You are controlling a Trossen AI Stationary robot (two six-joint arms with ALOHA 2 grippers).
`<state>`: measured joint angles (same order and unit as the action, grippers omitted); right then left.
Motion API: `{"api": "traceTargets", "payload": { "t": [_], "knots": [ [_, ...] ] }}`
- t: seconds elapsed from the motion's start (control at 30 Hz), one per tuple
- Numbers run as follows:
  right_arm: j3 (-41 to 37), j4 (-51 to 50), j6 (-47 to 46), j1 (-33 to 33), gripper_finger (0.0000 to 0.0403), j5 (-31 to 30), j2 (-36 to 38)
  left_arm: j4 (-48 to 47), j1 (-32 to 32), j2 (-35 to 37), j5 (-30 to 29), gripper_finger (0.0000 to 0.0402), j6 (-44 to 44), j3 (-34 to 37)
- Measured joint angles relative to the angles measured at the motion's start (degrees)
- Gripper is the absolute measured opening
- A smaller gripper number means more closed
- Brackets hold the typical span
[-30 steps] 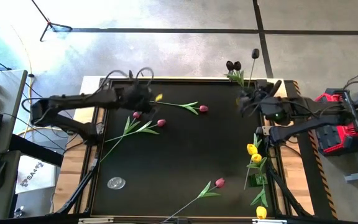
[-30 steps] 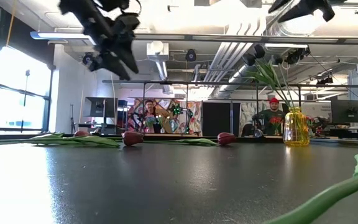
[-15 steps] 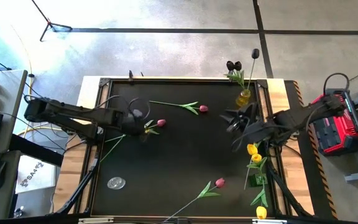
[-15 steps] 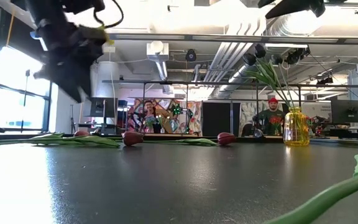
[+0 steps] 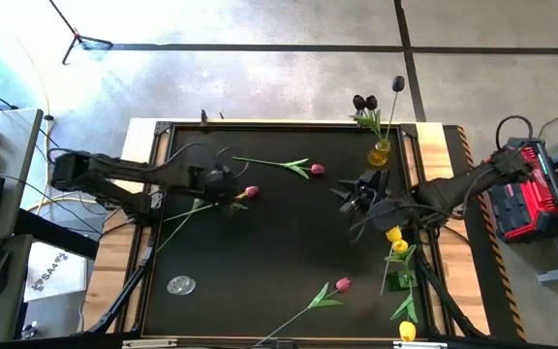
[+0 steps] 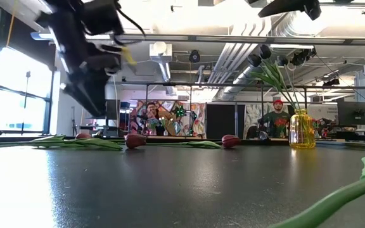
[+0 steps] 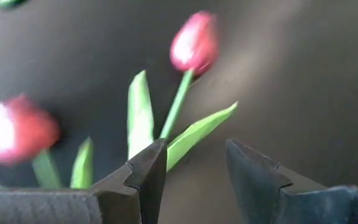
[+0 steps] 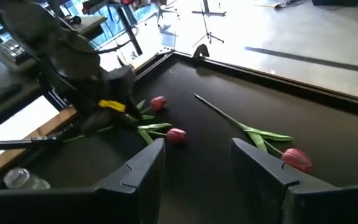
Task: Sort flowers into vase by color
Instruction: Put the top center red flower into the transparent vase
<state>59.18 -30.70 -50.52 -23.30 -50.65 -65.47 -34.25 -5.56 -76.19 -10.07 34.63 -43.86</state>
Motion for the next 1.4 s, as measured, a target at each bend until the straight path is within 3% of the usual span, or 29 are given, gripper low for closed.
{"api": "traceTargets", "payload": {
  "t": [0.1,0.23,0.3,0.37,0.5,0.73,1.03,1.2,1.4],
  "knots": [
    [0.00,-0.47,0.15,2.40,0.0169,4.75,0.22,7.83,-1.81,-3.93,4.40,0.0154,-4.95,-0.02],
    [0.02,-3.99,-2.71,6.35,0.0169,14.00,-0.09,15.71,-3.38,-8.70,4.66,0.0154,-12.16,-0.65],
    [0.02,-4.47,-4.20,7.15,0.0169,16.28,-0.15,17.11,-5.01,-10.98,5.23,0.0154,-15.85,-2.10],
    [0.02,-4.23,-5.90,7.26,0.0169,16.90,-0.15,17.45,-7.37,-13.53,9.58,0.0154,-18.72,-4.19],
    [0.02,-5.08,-7.74,7.58,0.0169,18.25,-0.15,16.19,-12.21,-18.32,15.81,0.0154,-23.82,-9.41],
    [0.02,-9.33,-12.05,8.69,0.0169,25.11,-4.53,13.50,-18.28,-26.12,16.17,0.0154,-38.04,-21.42],
    [0.02,-4.24,-21.71,8.28,0.0169,26.63,-13.67,-2.24,-23.41,-41.43,17.01,0.0154,-51.79,-41.15],
    [0.02,-1.59,-25.34,8.28,0.0169,27.38,-16.66,-5.05,-23.30,-46.05,15.82,0.0154,-57.07,-44.01],
    [0.02,-0.65,-26.85,8.28,0.0169,26.82,-17.42,-3.11,-23.29,-46.79,12.50,0.0149,-55.82,-44.33]
  ]
}}
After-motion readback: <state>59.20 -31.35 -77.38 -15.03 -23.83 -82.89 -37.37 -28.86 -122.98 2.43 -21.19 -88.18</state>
